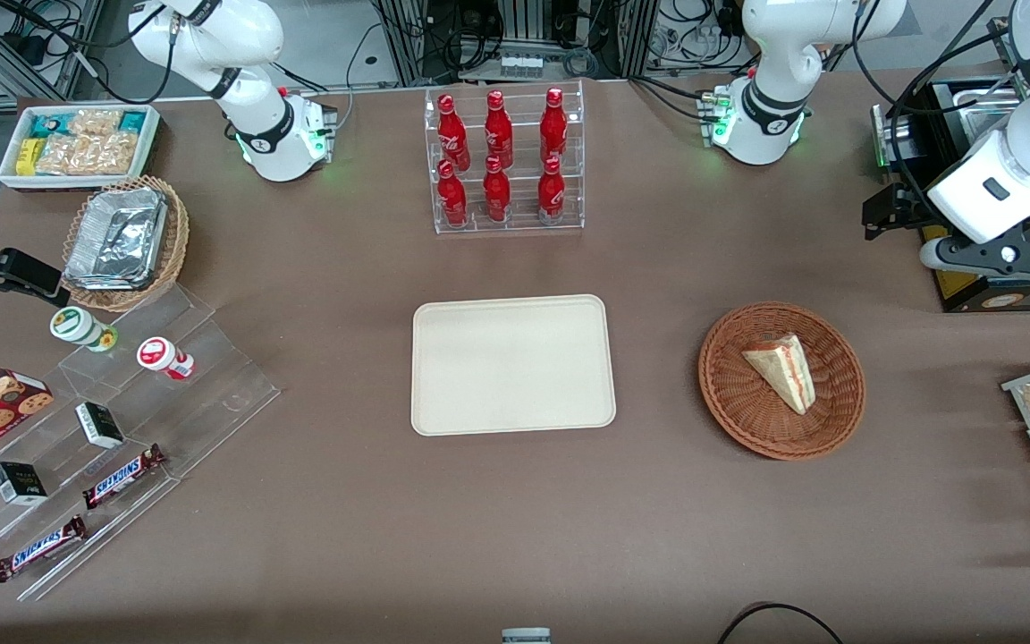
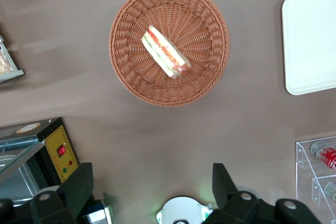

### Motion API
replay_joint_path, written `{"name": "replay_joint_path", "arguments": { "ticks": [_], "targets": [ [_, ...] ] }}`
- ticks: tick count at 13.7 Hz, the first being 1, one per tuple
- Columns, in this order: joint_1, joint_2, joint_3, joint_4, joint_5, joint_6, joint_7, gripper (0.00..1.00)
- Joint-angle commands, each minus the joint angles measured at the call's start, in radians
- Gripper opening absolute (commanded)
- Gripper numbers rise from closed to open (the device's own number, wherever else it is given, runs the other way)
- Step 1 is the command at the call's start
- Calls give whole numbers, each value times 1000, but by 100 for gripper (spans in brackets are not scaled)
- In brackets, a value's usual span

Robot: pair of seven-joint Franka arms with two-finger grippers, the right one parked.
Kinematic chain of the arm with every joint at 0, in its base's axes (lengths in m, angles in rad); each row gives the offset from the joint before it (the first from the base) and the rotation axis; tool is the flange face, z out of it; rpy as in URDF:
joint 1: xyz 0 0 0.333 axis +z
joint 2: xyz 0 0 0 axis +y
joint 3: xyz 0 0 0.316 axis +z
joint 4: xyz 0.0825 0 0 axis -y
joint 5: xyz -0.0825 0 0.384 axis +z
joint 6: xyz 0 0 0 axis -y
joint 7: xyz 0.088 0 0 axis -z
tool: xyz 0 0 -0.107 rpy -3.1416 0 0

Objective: Place sandwich from basket to tray
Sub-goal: 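Move the left gripper over the sandwich in the wicker basket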

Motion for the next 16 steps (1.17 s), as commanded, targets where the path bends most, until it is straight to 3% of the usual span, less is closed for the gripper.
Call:
{"name": "replay_joint_path", "arguments": {
  "ticks": [1,5,10,16],
  "targets": [
    [3,-34,-2,-122,8,108,-1,100],
    [-3,-25,-2,-274,10,268,-32,100],
    [-6,-6,-5,-528,10,620,-132,100],
    [-31,118,-12,-556,14,802,-446,100]
  ]
}}
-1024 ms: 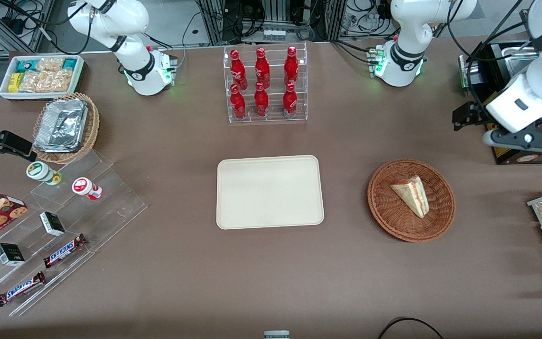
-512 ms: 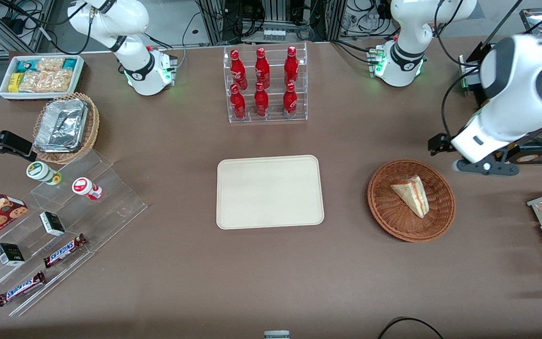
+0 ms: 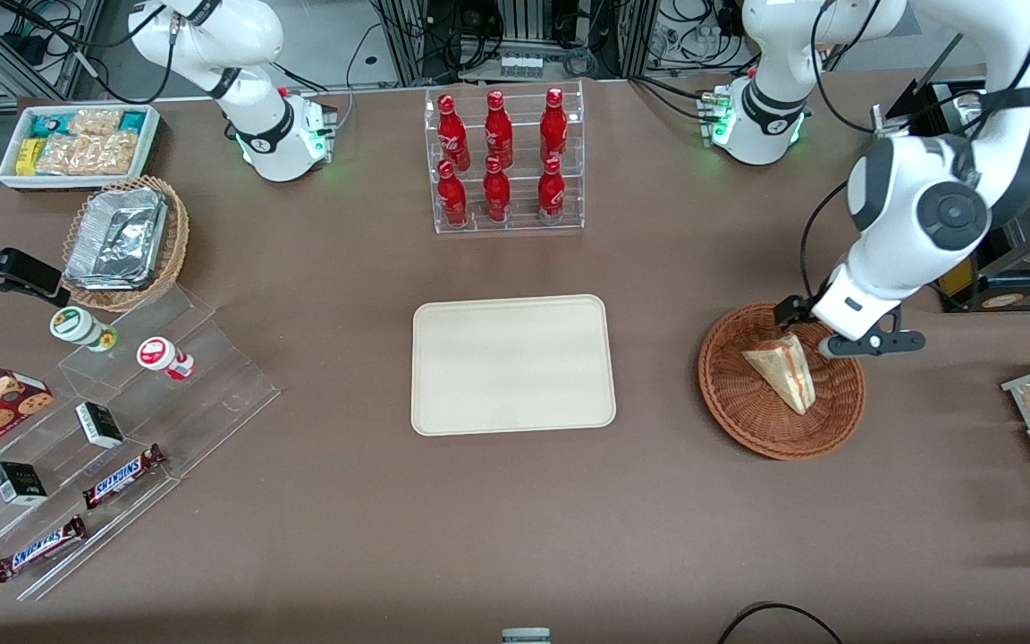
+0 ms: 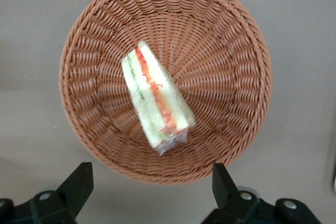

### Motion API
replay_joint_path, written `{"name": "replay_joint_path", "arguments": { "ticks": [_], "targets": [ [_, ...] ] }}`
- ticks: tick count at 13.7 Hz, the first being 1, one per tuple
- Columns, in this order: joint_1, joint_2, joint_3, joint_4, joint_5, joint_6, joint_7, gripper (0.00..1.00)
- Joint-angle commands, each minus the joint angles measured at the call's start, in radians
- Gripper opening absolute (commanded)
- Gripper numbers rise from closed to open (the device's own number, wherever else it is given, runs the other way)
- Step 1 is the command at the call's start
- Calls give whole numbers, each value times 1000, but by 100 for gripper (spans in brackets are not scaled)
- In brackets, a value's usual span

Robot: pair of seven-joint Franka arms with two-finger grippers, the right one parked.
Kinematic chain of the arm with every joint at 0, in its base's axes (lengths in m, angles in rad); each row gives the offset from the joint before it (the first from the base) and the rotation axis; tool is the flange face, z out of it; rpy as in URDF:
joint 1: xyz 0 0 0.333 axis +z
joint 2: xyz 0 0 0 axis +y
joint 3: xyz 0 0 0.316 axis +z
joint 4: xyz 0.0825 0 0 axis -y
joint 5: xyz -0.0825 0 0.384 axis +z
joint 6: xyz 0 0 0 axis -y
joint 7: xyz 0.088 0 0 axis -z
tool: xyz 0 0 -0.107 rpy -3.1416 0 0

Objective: Place sandwich from basket to tray
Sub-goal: 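Lower the open left gripper around the wrapped sandwich and close it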

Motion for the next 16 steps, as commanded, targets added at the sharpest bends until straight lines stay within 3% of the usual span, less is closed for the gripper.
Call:
{"name": "replay_joint_path", "arguments": {
  "ticks": [1,6,16],
  "targets": [
    [-24,57,-2,5,14,74,-198,100],
    [-31,97,1,3,16,128,-447,100],
    [-21,141,25,2,20,110,-449,100]
  ]
}}
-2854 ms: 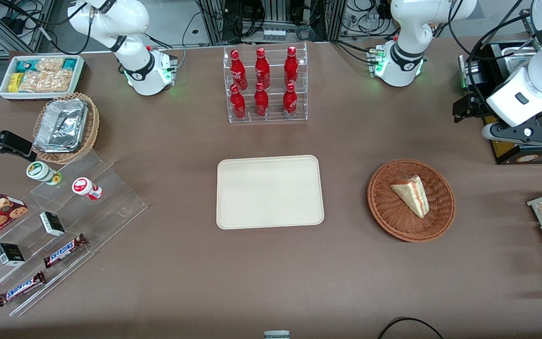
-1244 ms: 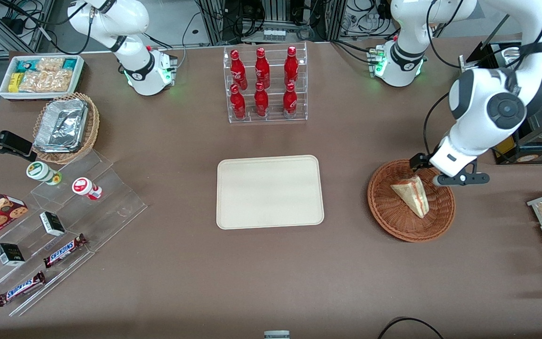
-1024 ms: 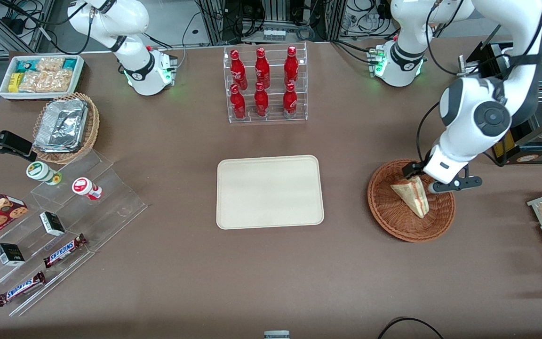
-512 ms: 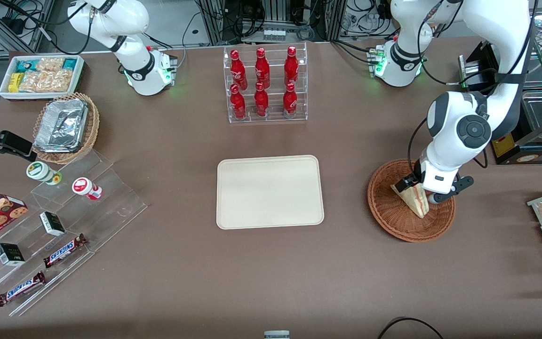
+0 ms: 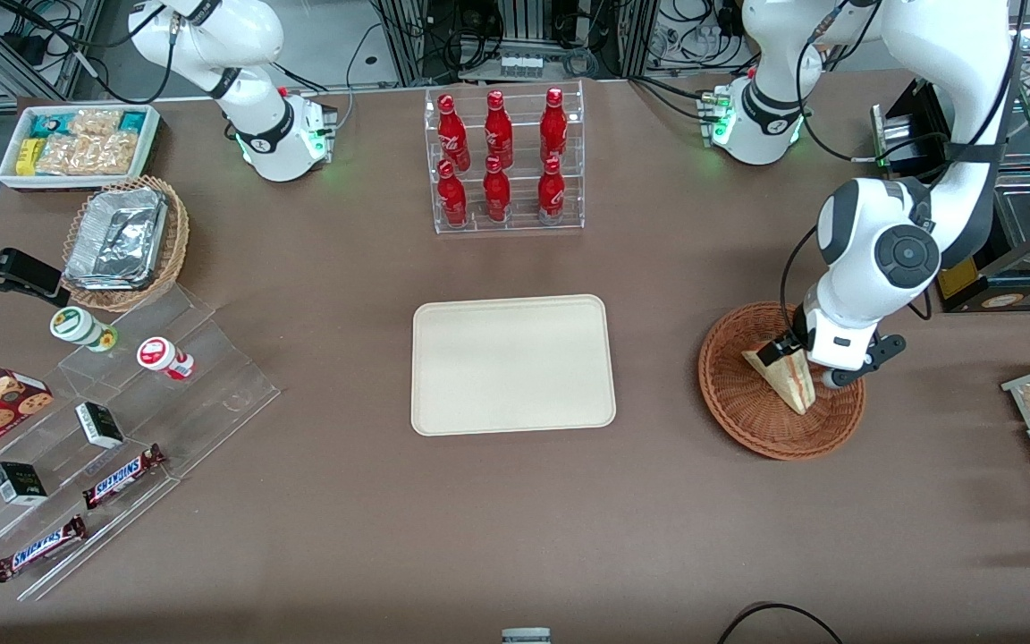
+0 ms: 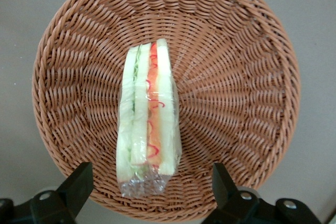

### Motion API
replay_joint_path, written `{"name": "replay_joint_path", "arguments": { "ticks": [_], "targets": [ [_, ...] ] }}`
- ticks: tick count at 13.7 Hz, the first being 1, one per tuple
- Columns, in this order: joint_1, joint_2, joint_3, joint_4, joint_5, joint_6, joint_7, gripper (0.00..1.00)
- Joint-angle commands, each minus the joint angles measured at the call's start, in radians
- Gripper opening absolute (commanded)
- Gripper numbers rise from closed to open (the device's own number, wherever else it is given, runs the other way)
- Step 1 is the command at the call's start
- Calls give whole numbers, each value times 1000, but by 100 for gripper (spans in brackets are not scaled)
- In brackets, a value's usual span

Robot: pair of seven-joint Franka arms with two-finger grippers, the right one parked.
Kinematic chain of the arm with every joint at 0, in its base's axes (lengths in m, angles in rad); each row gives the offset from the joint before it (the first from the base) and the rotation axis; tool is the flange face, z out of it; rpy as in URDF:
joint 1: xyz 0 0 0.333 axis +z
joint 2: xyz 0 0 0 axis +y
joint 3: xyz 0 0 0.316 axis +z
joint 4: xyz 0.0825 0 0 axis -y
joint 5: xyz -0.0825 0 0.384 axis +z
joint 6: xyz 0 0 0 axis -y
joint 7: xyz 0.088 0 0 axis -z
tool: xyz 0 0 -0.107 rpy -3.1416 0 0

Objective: Place sandwich from basket to tray
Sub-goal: 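Lower the open left gripper around the wrapped sandwich and close it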

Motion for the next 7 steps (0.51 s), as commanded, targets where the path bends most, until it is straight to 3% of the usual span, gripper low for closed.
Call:
{"name": "replay_joint_path", "arguments": {
  "ticks": [1,7],
  "targets": [
    [0,30,9,5,20,3,-29,100],
    [0,98,29,2,20,83,-36,100]
  ]
}}
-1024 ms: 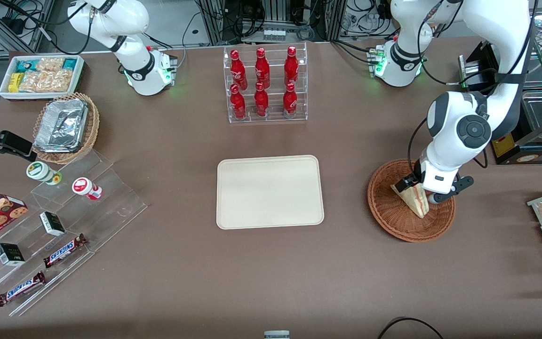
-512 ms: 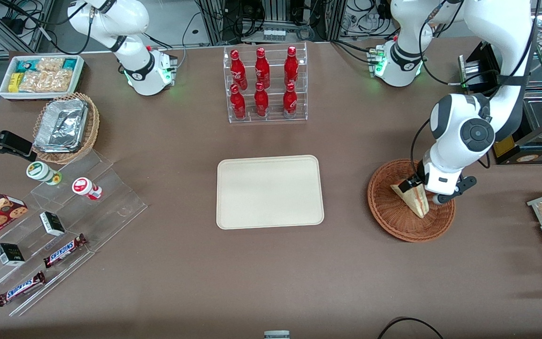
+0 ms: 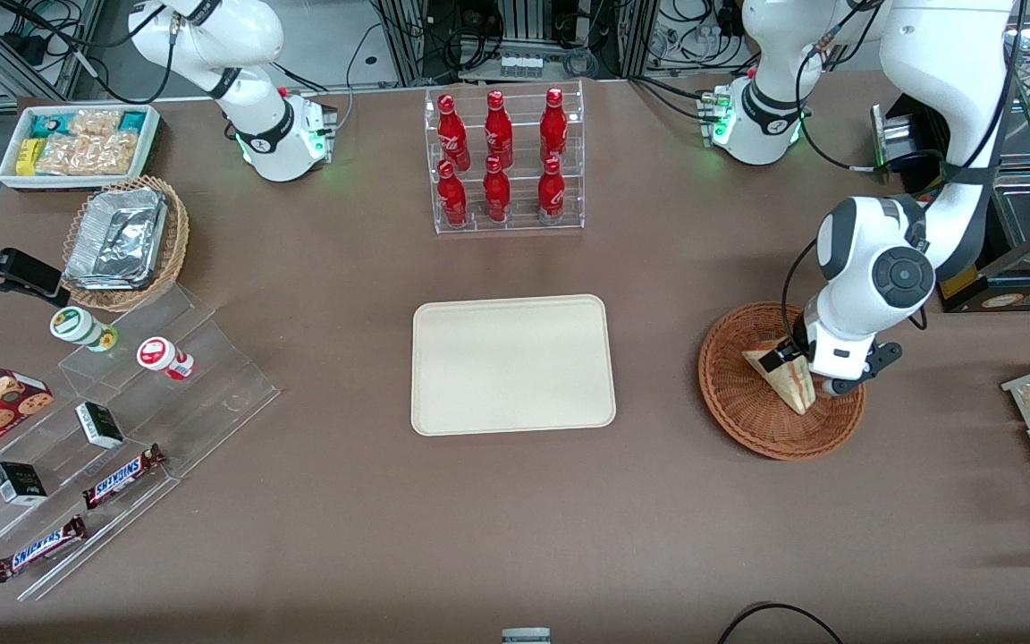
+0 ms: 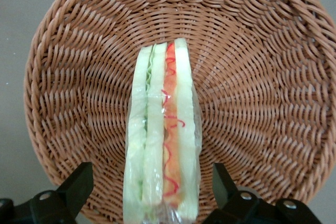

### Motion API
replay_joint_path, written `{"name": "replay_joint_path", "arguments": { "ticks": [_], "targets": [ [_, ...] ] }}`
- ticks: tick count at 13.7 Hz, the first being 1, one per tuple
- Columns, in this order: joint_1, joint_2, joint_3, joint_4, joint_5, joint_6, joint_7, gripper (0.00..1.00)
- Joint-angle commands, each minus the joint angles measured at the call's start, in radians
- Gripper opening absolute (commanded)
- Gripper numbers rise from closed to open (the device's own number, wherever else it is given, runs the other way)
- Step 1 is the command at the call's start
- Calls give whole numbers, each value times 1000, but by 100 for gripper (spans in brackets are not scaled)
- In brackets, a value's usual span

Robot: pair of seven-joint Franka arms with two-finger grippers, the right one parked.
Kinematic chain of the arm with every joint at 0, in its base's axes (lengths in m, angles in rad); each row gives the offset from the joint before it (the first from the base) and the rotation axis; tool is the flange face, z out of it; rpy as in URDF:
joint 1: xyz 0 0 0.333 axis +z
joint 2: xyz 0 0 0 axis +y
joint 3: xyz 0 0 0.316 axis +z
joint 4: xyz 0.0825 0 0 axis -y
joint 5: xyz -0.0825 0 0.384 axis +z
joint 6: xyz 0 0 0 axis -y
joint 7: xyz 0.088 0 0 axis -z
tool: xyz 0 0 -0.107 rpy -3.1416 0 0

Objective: Place sandwich from basket to tray
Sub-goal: 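Lower the open left gripper around the wrapped sandwich and close it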

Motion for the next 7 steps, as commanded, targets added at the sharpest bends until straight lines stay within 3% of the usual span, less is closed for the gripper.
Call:
{"name": "replay_joint_path", "arguments": {
  "ticks": [1,2,4,5,7],
  "targets": [
    [-2,26,5,2,20,33,-34,91],
    [-2,30,6,2,20,35,-57,69],
    [-3,36,5,-2,20,39,-102,8],
    [-3,36,5,-2,20,35,-102,0],
    [-3,30,5,7,19,23,-97,0]
  ]
}}
